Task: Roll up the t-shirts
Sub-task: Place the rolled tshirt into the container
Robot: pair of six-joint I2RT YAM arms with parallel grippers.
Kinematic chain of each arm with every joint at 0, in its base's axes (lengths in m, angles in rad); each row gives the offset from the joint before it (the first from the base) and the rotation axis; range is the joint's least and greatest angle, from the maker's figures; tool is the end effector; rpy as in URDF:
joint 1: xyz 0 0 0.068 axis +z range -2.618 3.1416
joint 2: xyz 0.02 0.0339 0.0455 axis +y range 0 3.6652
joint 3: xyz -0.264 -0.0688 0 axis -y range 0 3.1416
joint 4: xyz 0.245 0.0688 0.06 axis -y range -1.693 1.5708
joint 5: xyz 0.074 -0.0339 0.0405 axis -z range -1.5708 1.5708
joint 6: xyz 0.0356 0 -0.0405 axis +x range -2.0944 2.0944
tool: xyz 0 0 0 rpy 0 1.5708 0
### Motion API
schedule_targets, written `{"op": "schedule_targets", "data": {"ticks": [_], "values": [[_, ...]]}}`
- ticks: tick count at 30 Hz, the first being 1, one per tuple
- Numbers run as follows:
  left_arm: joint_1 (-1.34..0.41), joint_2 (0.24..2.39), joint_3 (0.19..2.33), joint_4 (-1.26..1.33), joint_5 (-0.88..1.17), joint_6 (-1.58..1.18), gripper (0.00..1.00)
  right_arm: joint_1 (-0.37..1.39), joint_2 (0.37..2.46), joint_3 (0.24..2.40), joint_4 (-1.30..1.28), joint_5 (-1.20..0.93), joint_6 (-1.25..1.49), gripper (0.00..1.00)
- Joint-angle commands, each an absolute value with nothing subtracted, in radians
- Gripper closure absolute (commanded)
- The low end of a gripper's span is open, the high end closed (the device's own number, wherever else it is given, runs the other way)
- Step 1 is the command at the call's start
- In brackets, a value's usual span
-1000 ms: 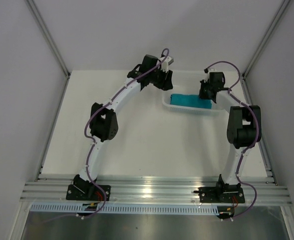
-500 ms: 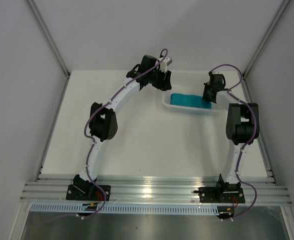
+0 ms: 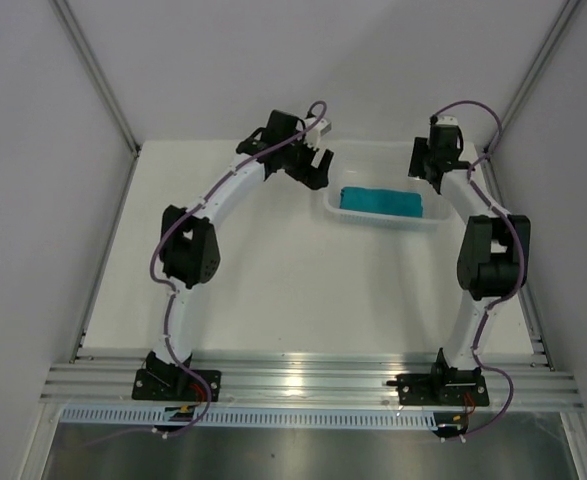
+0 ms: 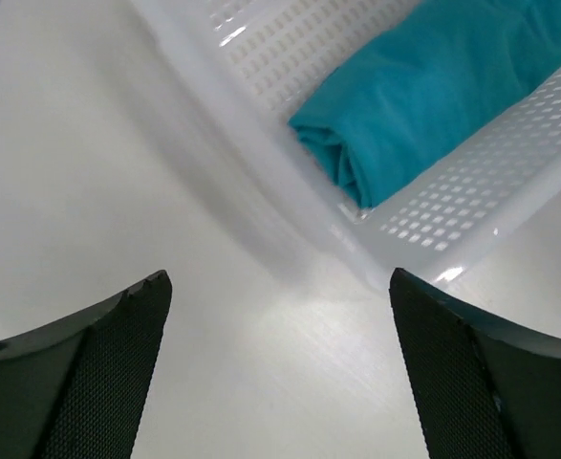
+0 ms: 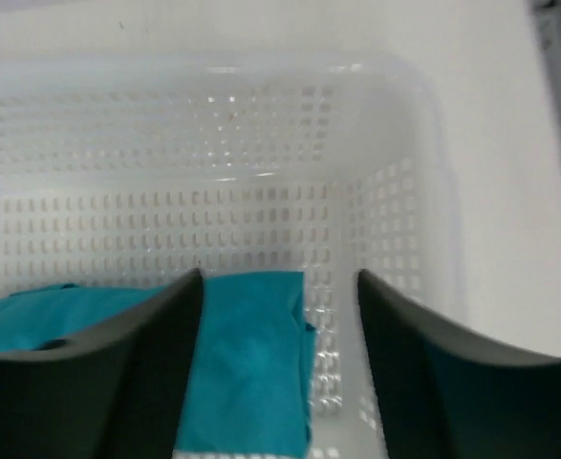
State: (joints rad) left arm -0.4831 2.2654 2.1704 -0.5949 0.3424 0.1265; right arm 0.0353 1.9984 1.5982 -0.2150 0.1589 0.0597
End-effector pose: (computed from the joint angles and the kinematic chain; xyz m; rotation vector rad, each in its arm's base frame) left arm 0.4563 -0.2528 0.2844 0.8575 2.1094 -0.5759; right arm 0.4675 0.0109 0.2505 0.1163 2.1765 -0.1196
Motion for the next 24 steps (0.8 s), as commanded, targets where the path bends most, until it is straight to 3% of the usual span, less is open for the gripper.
{"op": "schedule_targets", "data": {"ticks": [1, 4, 9, 13, 16, 22, 23, 24], "values": [[-0.434, 2.016, 2.05, -0.615, 0.241, 0.215, 0.01, 0.035, 1.767, 1.591, -0.222, 0.23, 0.031, 0.27], [-0.364, 1.849, 1.866, -0.603, 0.203, 0.203, 0.0, 0.022, 1.642, 1.527, -0.307, 0.282, 0.012, 0.13], [-0.203, 1.548, 1.495, -0.522, 0.183, 0.187, 0.0, -0.032, 1.387, 1.277, -0.396, 0.354, 0.093, 0.11], [-0.15, 1.318, 1.152, -0.456, 0.016, 0.258, 0.0, -0.043, 1.172, 1.062, -0.397, 0.374, 0.172, 0.11], [-0.082, 1.174, 0.969, -0.446, 0.005, 0.252, 0.01, -0.043, 1.011, 0.913, -0.39, 0.361, 0.228, 0.09], [0.059, 0.967, 0.732, -0.376, 0.041, 0.316, 0.01, -0.038, 0.752, 0.7, -0.368, 0.311, 0.335, 0.09], [0.07, 0.941, 0.704, -0.379, 0.058, 0.321, 0.0, -0.038, 0.732, 0.69, -0.371, 0.304, 0.348, 0.01], [0.081, 0.93, 0.675, -0.377, 0.066, 0.319, 0.01, -0.037, 0.713, 0.681, -0.377, 0.304, 0.357, 0.01]]}}
